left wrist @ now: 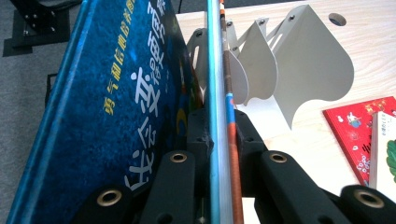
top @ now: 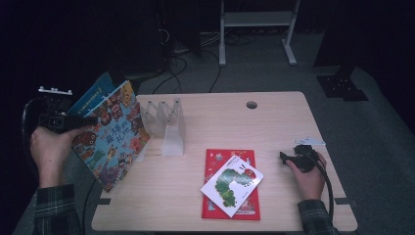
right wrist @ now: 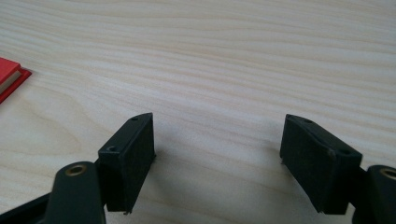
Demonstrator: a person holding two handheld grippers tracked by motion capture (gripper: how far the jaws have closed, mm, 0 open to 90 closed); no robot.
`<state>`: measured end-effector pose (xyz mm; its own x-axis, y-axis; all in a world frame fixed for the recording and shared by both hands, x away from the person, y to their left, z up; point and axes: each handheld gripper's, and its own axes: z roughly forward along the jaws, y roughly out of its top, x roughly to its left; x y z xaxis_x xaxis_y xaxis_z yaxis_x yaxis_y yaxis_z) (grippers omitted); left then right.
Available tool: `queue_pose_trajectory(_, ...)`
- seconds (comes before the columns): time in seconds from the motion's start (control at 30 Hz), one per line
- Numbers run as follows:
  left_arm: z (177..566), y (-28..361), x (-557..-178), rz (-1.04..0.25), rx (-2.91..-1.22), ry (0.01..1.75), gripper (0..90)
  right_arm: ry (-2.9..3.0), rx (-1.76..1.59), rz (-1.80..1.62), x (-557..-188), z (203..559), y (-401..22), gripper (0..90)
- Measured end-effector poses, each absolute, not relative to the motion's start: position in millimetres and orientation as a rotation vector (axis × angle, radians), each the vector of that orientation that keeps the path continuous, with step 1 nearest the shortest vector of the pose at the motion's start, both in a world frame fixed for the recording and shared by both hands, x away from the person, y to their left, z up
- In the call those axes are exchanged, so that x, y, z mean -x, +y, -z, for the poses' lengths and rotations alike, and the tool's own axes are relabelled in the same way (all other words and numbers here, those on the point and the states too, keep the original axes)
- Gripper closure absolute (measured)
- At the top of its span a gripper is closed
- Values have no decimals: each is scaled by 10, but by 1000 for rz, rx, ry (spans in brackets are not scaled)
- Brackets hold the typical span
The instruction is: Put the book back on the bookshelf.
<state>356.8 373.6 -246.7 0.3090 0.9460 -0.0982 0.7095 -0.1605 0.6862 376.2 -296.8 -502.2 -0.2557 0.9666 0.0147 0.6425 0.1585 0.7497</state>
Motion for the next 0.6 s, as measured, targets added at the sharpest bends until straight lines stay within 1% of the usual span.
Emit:
queue_pose_trajectory(0.27, 2564, 3816, -3500, -477, -1924, 1514, 785, 1966, -1524, -900, -3762, 5022, -2968, 251)
queue_pose_trajectory(0.6, 2668, 3787, -3528, -503, -1947, 1541, 769, 1963, -1525, -899, -3763, 5023, -2964, 252)
